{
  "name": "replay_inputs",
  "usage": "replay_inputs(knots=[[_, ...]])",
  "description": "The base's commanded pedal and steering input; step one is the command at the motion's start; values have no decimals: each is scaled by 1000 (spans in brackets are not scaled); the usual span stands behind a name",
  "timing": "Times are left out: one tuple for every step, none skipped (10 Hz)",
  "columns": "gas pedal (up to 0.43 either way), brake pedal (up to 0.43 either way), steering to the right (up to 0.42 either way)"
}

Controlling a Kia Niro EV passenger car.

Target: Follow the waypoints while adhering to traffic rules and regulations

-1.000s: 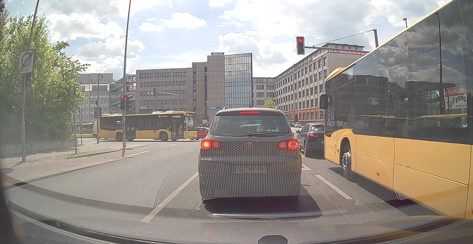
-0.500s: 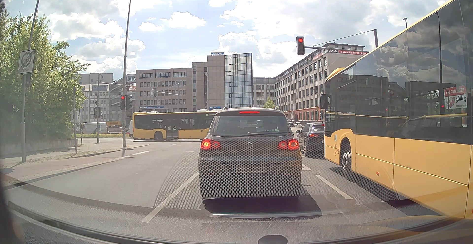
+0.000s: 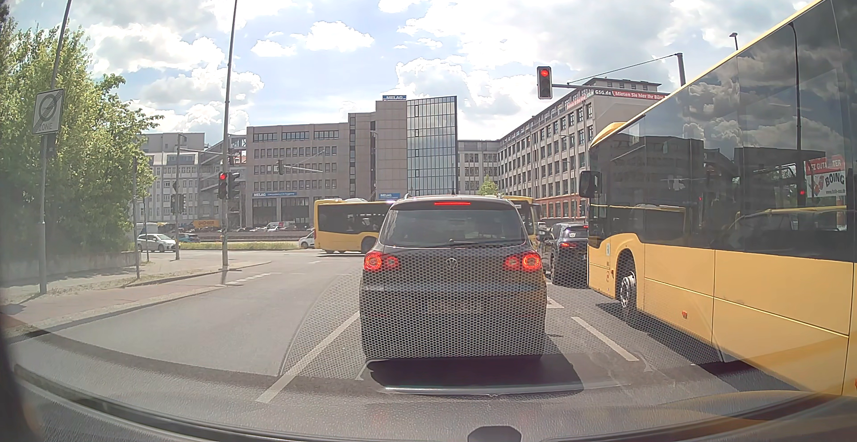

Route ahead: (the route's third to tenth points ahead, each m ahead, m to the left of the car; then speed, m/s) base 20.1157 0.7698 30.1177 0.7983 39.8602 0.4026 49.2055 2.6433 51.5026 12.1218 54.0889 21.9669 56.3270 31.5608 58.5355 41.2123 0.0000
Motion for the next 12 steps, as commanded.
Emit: replay_inputs(knots=[[0,439,-1],[0,433,-1],[0,427,-1],[0,427,-1],[0,427,-1],[0,427,-1],[0,421,-1],[0,421,-1],[0,415,-1],[0,415,-1],[0,415,-1],[0,409,-1]])
